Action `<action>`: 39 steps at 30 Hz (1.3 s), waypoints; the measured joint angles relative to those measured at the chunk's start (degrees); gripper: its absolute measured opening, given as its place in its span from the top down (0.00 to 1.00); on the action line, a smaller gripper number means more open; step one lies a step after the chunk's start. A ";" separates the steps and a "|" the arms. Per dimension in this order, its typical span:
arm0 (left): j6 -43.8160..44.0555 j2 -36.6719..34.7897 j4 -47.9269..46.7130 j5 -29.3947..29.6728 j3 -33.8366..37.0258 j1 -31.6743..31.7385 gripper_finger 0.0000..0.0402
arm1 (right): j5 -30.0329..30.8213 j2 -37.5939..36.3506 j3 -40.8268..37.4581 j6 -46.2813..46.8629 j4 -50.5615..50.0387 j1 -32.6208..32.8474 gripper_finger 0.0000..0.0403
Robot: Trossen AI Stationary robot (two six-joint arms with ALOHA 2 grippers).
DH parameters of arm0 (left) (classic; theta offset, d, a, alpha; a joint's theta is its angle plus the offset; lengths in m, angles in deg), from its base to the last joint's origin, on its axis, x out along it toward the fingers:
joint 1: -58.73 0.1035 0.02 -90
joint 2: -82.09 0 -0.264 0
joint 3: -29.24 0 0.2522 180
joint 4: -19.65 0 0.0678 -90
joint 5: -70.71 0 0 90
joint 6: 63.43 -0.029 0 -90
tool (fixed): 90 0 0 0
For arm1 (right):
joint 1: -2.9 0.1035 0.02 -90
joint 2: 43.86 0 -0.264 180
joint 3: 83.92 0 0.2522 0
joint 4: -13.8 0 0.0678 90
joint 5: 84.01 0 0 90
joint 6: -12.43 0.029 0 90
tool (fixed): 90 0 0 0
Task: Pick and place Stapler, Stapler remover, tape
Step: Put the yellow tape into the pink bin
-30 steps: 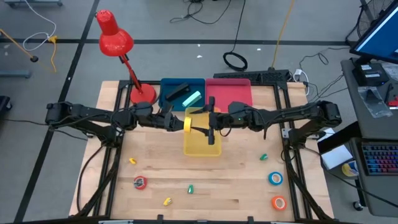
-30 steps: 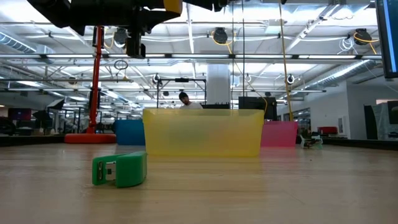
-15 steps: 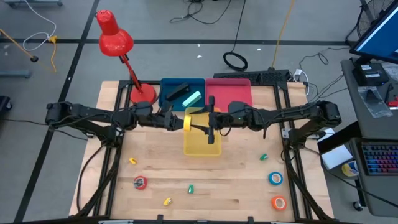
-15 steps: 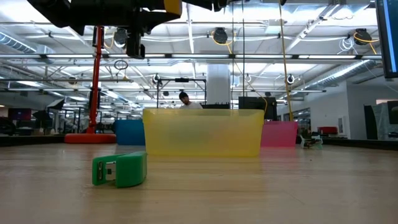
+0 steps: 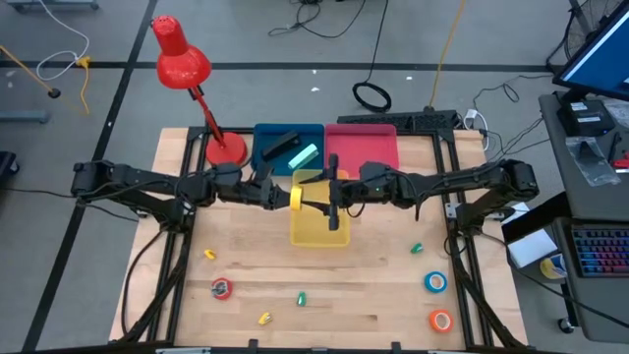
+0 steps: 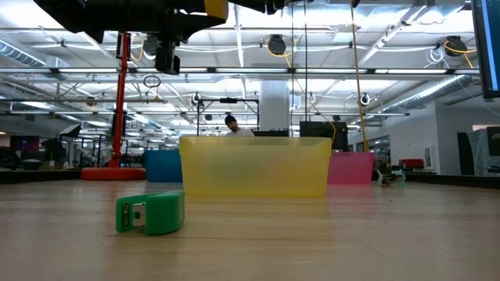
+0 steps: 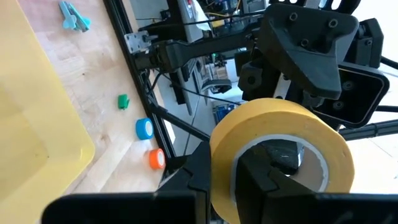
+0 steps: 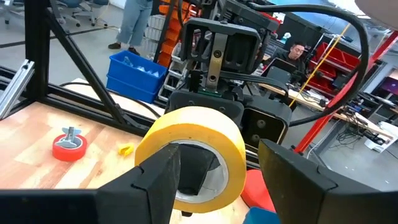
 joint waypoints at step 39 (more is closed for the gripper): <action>-2.08 0.25 2.43 -0.02 0.15 -1.49 0.91 | 3.48 -0.25 2.16 0.20 -6.18 0.42 0.48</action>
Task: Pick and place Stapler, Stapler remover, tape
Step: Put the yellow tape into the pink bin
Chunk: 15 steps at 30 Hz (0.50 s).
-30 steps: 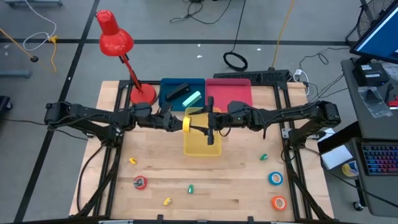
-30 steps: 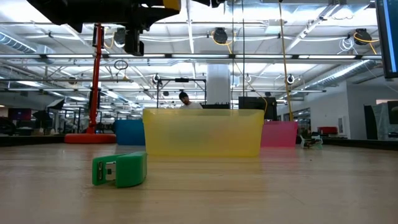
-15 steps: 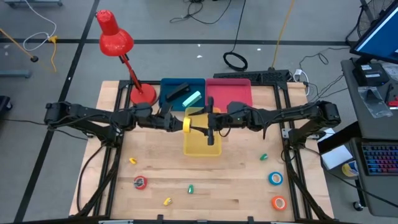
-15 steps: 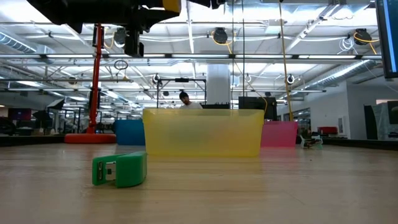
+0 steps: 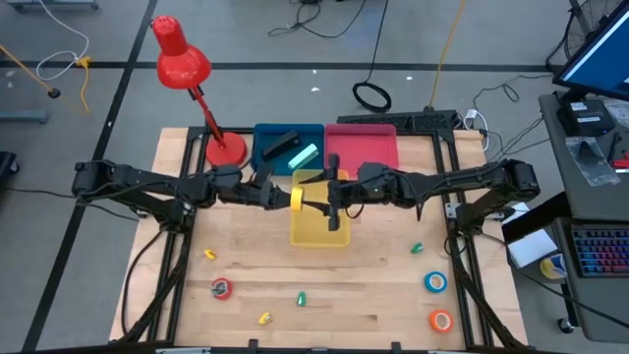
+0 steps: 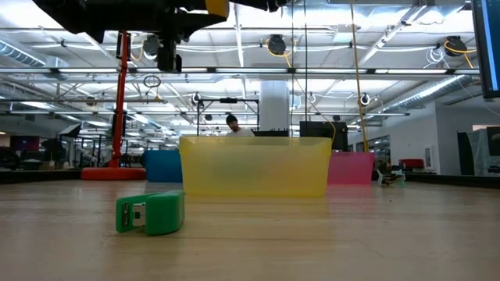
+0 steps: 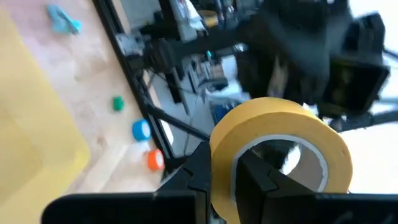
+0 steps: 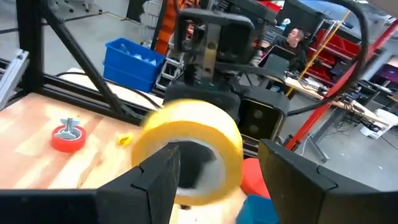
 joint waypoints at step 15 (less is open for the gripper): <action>0.65 1.49 1.85 -0.14 -0.17 -0.98 0.91 | -0.74 0.16 -0.20 -0.37 3.91 -0.08 0.50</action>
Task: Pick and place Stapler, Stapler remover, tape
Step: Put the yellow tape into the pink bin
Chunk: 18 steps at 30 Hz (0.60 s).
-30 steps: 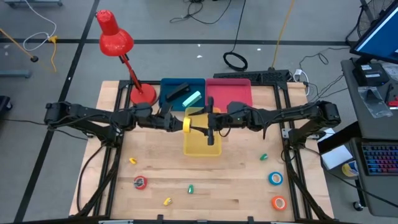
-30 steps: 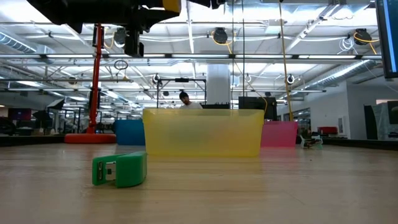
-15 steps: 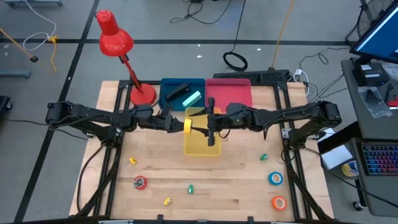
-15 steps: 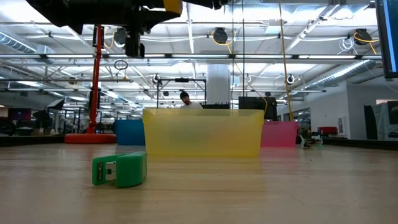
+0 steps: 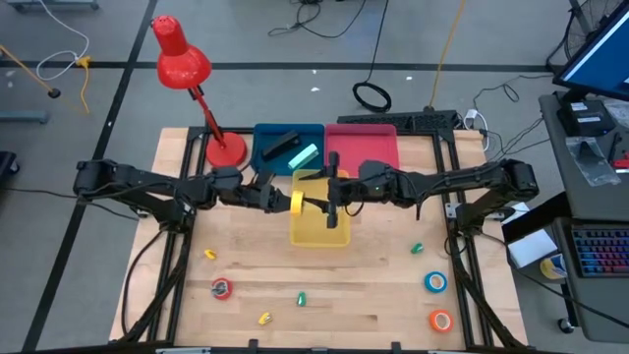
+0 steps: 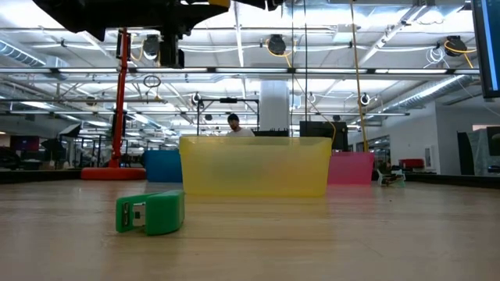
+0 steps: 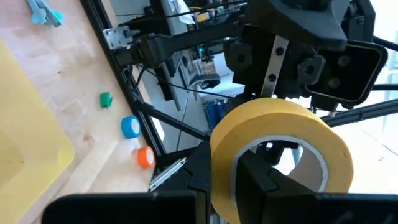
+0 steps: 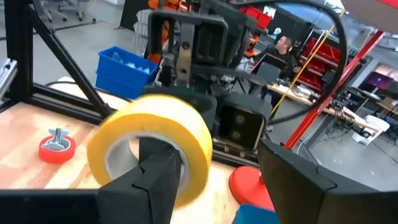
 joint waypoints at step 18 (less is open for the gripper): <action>-0.92 6.60 4.97 -1.08 -1.02 0.73 0.86 | -1.34 1.79 -0.07 1.65 -0.96 0.15 0.92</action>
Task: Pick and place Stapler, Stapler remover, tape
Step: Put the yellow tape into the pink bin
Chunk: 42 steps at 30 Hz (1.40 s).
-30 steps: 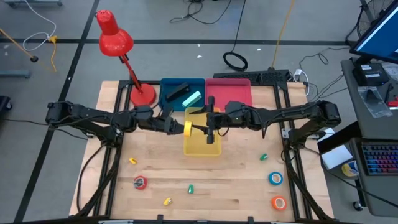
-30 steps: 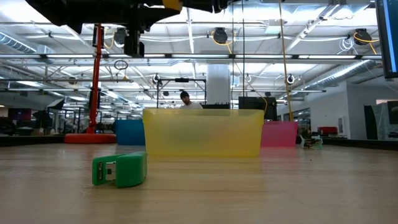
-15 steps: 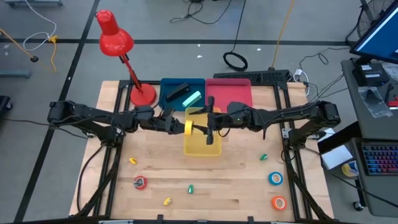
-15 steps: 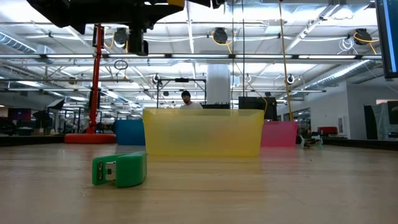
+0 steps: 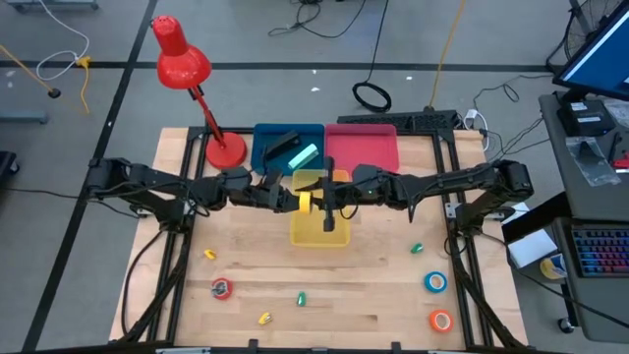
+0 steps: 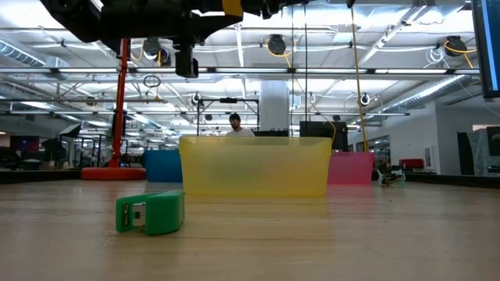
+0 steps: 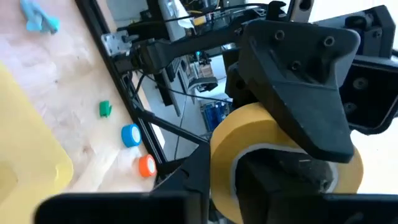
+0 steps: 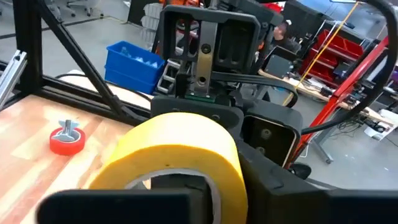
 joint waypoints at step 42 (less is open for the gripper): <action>-15.02 -0.08 -9.33 4.58 0.14 5.98 0.59 | 11.59 7.79 0.00 -0.89 -41.38 -41.21 0.91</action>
